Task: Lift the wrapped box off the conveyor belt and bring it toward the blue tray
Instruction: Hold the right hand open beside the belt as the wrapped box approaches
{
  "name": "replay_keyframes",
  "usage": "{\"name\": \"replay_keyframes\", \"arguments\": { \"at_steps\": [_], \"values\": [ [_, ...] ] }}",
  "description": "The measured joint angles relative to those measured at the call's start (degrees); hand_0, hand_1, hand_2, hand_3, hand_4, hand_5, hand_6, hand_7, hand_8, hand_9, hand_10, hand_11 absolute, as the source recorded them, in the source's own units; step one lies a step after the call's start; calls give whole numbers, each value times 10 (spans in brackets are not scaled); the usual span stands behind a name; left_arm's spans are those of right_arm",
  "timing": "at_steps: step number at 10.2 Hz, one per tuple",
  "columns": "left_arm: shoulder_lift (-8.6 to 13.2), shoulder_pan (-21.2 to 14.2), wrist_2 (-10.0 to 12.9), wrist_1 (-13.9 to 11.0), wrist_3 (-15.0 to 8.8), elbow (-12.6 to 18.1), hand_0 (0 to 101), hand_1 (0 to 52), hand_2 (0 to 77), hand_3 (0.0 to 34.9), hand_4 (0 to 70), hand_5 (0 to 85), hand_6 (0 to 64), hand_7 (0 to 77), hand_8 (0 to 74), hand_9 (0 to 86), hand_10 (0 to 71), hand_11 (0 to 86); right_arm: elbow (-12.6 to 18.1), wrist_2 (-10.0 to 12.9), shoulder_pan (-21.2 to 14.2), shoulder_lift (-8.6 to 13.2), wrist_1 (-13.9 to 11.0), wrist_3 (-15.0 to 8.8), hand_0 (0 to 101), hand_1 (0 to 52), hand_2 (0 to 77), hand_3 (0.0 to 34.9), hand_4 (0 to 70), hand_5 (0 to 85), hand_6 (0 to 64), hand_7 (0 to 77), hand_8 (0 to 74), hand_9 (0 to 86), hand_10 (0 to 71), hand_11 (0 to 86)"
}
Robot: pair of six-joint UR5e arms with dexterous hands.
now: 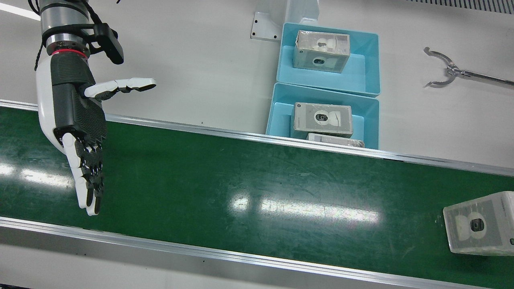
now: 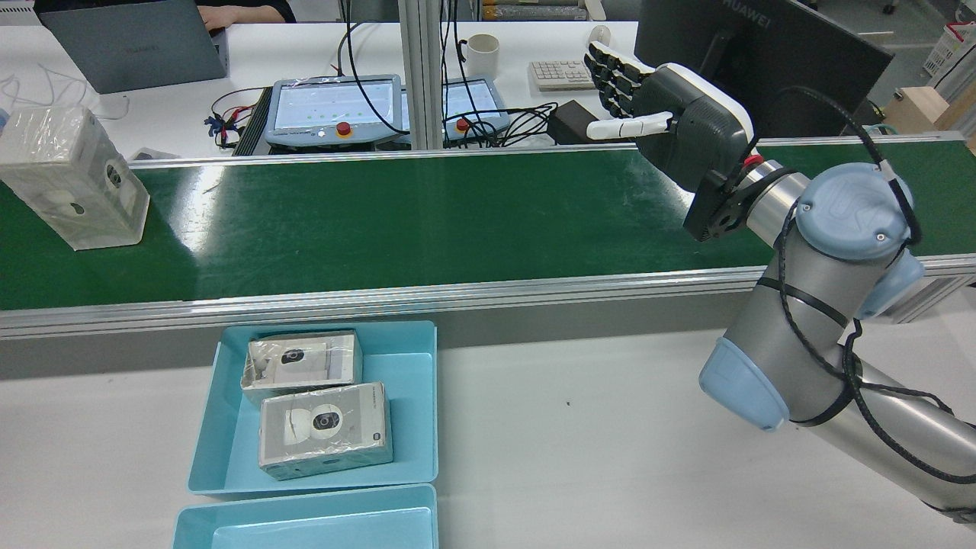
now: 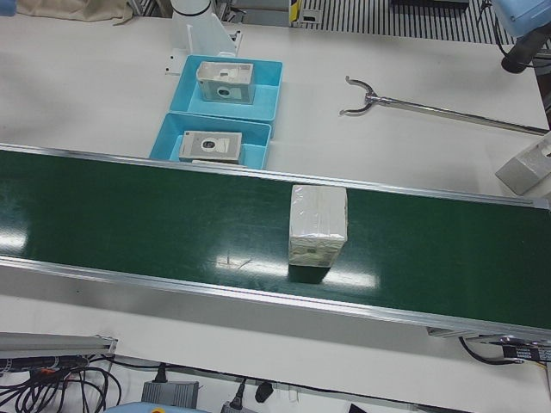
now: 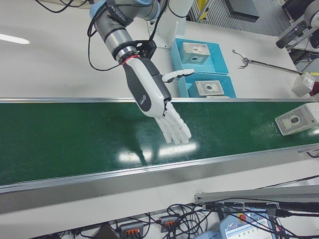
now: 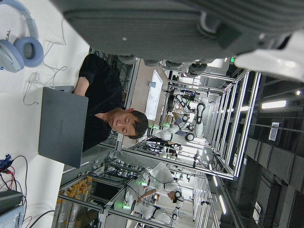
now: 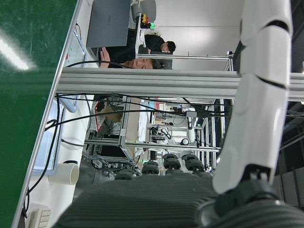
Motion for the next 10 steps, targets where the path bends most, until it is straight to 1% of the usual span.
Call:
{"name": "replay_keyframes", "arguments": {
  "at_steps": [2,7,8,10],
  "values": [
    [0,0,0,0,0,0,0,0,5,0,0,11,0,0,0,0,5,0,0,0,0,0,0,-1,456,115,109,18,27,5,0,0,22,11,0,11],
    [0,0,0,0,0,0,0,0,5,0,0,11,0,0,0,0,0,0,-3,0,-2,0,0,-3,458,115,109,18,27,5,0,0,22,11,0,11],
    [0,0,0,0,0,0,0,0,5,0,0,11,0,0,0,0,0,0,-4,0,-2,0,0,-4,456,125,109,16,27,5,0,0,22,16,0,11],
    [0,0,0,0,0,0,0,0,5,0,0,11,0,5,0,0,0,0,-13,0,-3,7,0,-5,457,125,109,20,27,5,0,0,22,16,0,11]
  ]
}}
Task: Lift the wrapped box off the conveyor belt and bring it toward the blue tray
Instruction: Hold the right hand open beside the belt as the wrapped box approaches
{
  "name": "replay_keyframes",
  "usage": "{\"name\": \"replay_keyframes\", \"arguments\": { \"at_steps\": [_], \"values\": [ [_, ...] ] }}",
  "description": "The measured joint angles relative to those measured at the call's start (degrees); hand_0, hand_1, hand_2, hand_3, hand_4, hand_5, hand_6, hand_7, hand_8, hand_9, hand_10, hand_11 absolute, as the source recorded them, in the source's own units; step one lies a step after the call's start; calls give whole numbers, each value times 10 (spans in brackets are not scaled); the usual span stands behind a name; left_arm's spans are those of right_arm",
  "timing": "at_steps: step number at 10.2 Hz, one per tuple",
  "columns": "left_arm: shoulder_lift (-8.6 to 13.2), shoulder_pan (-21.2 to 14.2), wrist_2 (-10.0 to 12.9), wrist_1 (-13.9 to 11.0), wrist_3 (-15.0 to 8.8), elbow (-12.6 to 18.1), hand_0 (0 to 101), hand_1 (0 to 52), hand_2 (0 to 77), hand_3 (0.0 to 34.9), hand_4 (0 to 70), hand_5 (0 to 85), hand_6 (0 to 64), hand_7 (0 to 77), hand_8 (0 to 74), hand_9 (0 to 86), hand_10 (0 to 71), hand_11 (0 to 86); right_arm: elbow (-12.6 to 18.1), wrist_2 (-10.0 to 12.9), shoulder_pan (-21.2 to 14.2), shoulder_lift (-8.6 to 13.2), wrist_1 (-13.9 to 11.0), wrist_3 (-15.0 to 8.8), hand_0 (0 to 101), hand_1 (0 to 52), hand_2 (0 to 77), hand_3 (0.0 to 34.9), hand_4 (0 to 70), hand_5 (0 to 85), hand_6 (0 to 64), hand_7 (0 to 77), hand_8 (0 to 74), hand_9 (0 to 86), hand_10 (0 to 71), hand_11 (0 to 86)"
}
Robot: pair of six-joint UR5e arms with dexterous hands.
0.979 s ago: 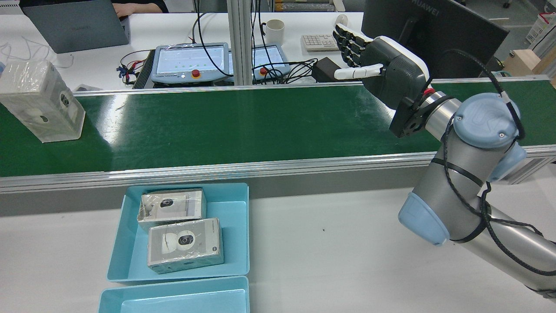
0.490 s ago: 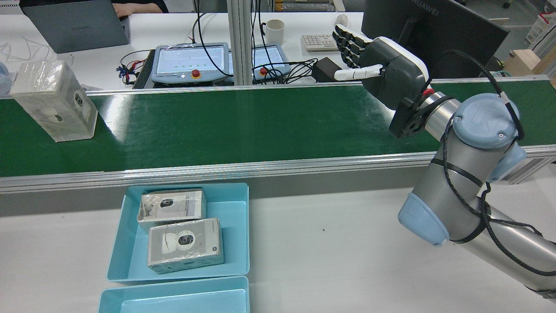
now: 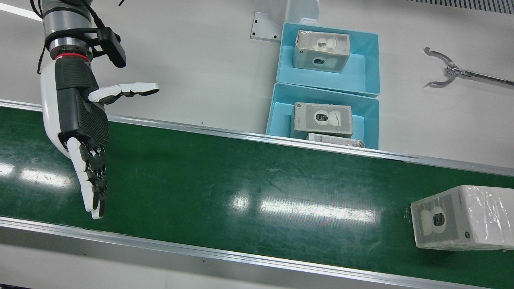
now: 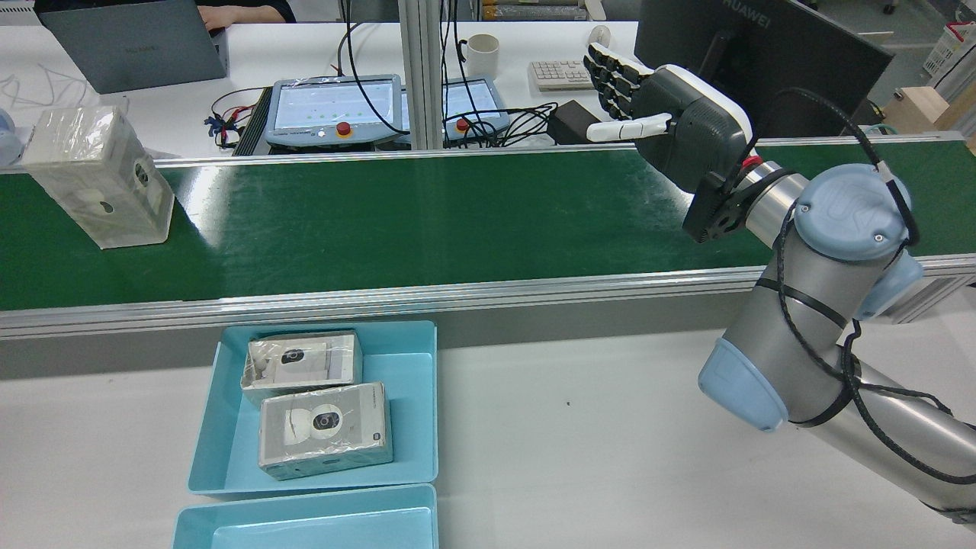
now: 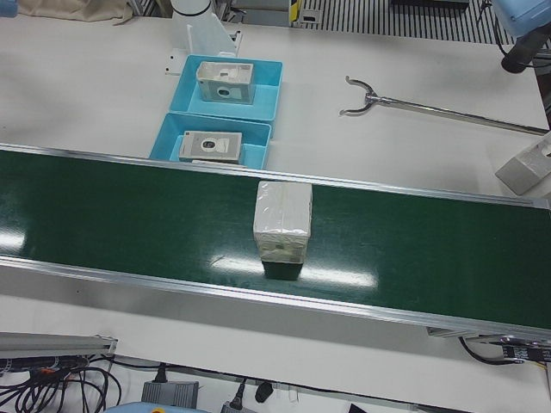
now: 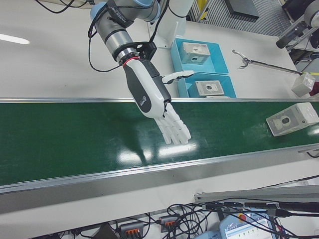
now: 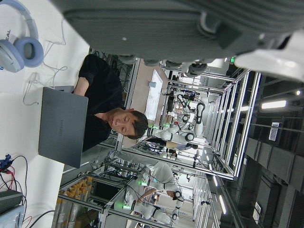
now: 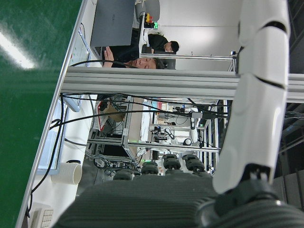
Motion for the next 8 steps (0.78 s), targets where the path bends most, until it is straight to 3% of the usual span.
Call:
{"name": "replay_keyframes", "arguments": {
  "at_steps": [1,7,8],
  "values": [
    [0,0,0,0,0,0,0,0,5,0,0,11,0,5,0,0,0,0,-5,0,0,5,0,0,458,125,109,39,27,5,0,0,22,11,0,11],
    [0,0,0,0,0,0,0,0,5,0,0,11,0,5,0,0,0,0,-38,1,-5,34,0,-2,458,136,125,27,27,5,0,0,16,16,0,11],
    [0,0,0,0,0,0,0,0,5,0,0,11,0,0,0,0,0,0,-39,1,-7,36,0,-4,460,136,131,40,27,5,0,0,16,16,0,11]
  ]
}}
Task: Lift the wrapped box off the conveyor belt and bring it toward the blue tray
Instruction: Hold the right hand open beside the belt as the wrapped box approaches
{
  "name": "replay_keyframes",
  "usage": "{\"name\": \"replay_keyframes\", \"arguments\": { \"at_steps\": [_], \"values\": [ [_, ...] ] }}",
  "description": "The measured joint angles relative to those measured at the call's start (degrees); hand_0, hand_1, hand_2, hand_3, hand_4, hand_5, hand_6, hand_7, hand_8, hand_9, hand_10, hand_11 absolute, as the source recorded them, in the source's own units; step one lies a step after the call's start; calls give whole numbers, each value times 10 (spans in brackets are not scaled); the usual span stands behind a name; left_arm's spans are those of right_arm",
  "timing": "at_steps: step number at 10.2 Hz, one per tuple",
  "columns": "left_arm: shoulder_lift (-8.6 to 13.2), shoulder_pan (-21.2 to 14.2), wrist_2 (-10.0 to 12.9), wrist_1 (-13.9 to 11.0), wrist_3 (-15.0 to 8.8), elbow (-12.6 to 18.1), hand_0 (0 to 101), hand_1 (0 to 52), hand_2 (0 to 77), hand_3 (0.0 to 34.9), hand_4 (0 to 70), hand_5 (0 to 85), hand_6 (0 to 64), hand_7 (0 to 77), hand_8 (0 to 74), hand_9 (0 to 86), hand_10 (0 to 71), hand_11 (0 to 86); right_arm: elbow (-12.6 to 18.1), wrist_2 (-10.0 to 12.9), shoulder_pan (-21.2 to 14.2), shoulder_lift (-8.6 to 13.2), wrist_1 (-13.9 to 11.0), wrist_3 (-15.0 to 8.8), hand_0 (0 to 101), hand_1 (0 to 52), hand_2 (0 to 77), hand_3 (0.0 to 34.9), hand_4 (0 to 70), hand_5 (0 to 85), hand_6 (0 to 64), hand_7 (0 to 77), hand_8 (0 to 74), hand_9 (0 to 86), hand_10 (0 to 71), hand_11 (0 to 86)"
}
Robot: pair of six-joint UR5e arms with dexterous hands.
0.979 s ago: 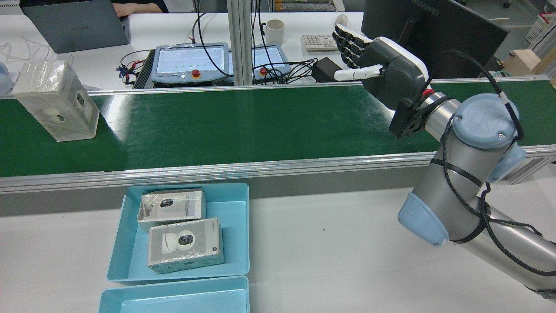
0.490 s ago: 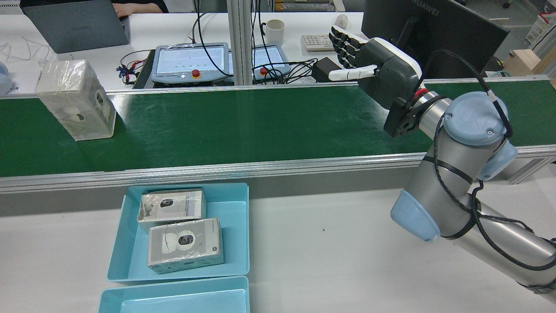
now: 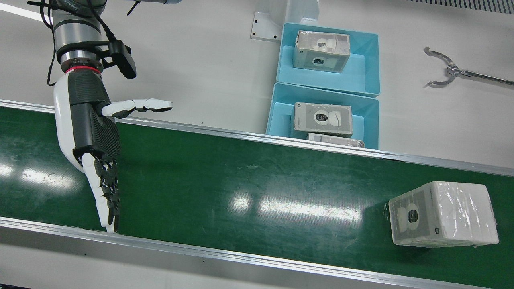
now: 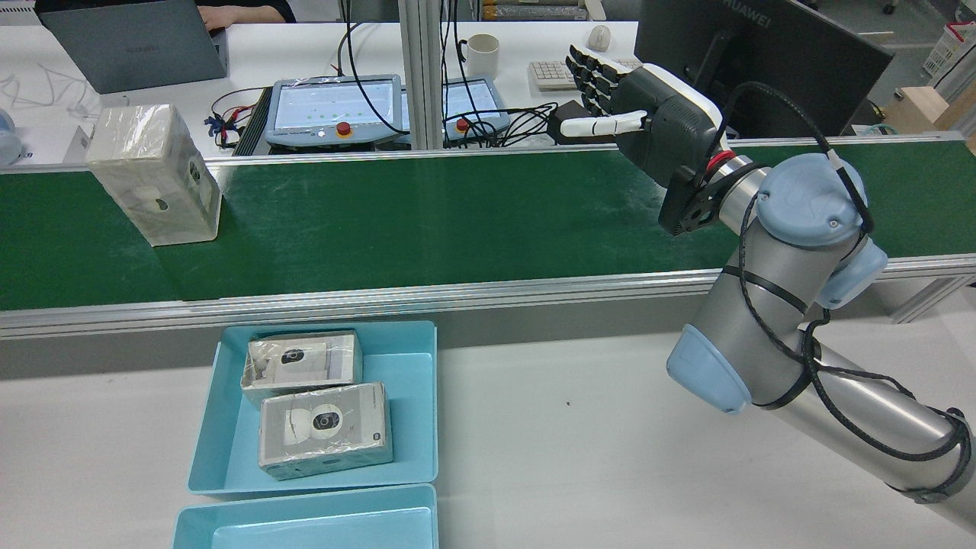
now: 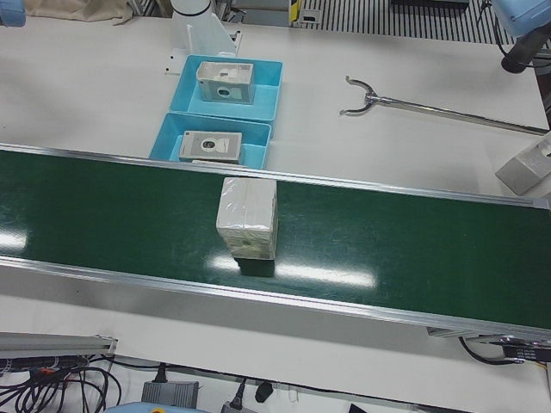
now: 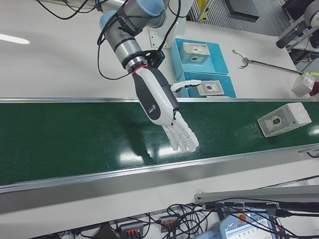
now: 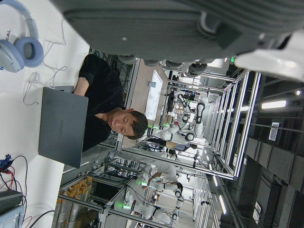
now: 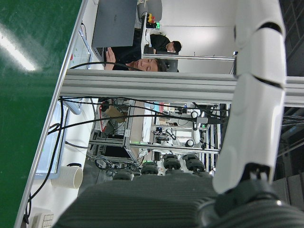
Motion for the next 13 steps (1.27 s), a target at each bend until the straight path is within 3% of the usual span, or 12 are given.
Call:
{"name": "replay_keyframes", "arguments": {
  "at_steps": [13],
  "values": [
    [0,0,0,0,0,0,0,0,5,0,0,11,0,0,0,0,5,0,-9,2,-17,1,0,-5,460,131,114,30,16,5,0,0,16,16,0,11]
  ]
}}
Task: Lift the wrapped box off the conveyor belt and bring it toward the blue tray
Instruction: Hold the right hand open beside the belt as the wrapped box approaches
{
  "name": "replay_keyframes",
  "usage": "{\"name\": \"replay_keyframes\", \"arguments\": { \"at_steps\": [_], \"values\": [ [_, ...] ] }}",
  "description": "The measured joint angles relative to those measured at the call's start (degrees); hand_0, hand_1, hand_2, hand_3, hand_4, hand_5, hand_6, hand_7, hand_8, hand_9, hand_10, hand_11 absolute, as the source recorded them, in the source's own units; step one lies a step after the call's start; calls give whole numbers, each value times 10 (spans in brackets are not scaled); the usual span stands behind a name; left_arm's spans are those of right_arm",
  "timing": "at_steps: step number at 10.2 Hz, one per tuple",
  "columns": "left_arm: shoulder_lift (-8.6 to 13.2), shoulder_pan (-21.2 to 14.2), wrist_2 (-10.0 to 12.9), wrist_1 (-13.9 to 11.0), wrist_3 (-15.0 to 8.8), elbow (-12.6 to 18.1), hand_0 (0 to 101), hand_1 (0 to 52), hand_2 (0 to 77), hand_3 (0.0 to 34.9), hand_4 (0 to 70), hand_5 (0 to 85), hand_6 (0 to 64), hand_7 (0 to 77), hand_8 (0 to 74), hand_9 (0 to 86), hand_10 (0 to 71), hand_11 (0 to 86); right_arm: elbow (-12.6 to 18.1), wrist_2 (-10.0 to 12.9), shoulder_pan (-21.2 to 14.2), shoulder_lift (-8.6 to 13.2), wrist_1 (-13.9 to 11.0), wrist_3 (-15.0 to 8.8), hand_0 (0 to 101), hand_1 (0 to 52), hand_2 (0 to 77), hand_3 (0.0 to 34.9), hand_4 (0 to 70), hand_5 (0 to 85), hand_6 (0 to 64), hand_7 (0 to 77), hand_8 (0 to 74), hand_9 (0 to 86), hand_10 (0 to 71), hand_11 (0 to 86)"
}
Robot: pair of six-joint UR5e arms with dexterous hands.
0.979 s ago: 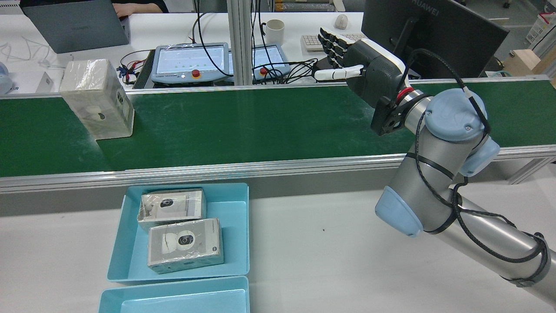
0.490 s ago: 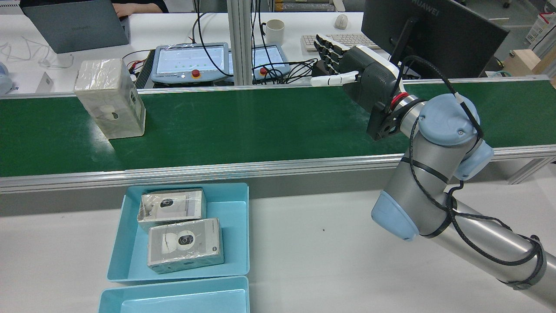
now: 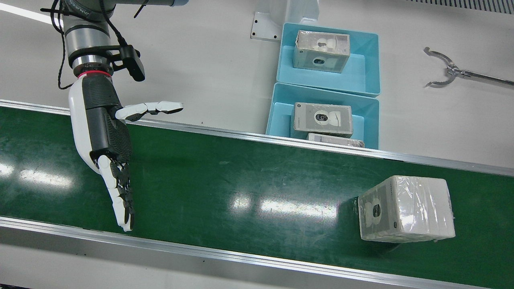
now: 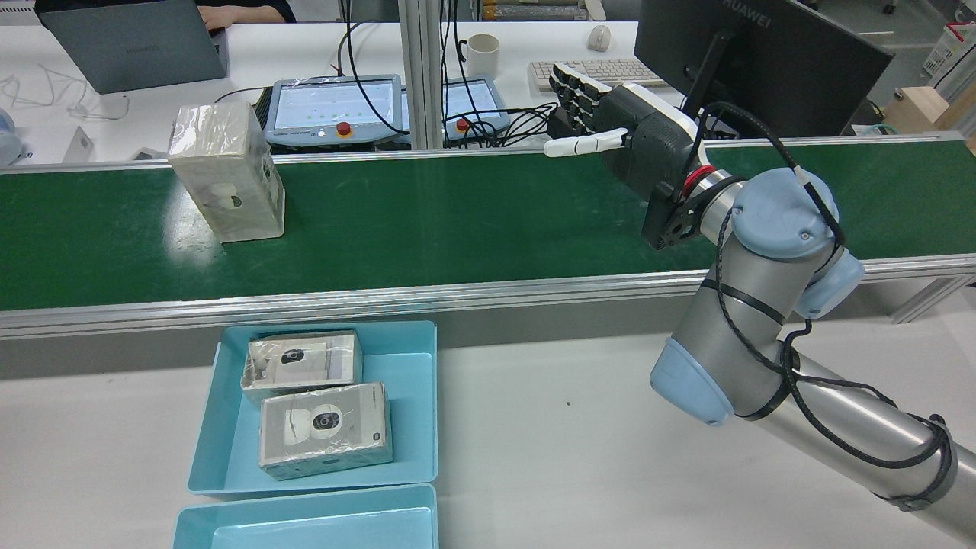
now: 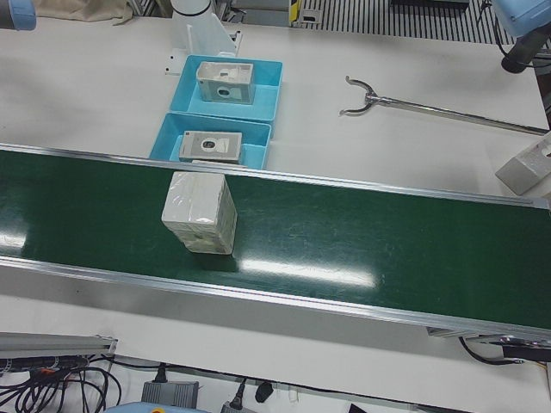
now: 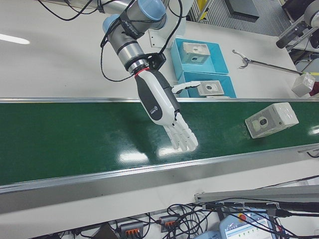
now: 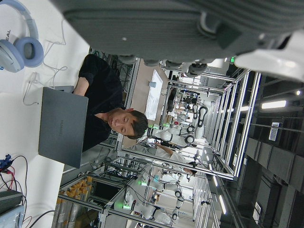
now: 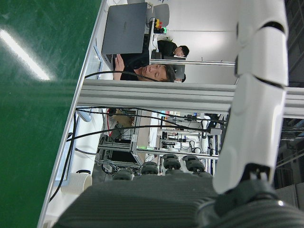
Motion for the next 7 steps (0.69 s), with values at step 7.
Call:
{"name": "replay_keyframes", "arguments": {
  "at_steps": [7],
  "values": [
    [0,0,0,0,0,0,0,0,5,0,0,11,0,0,0,0,0,0,-5,2,-13,0,4,-27,460,131,114,30,16,5,0,0,16,16,0,11]
  ]
}}
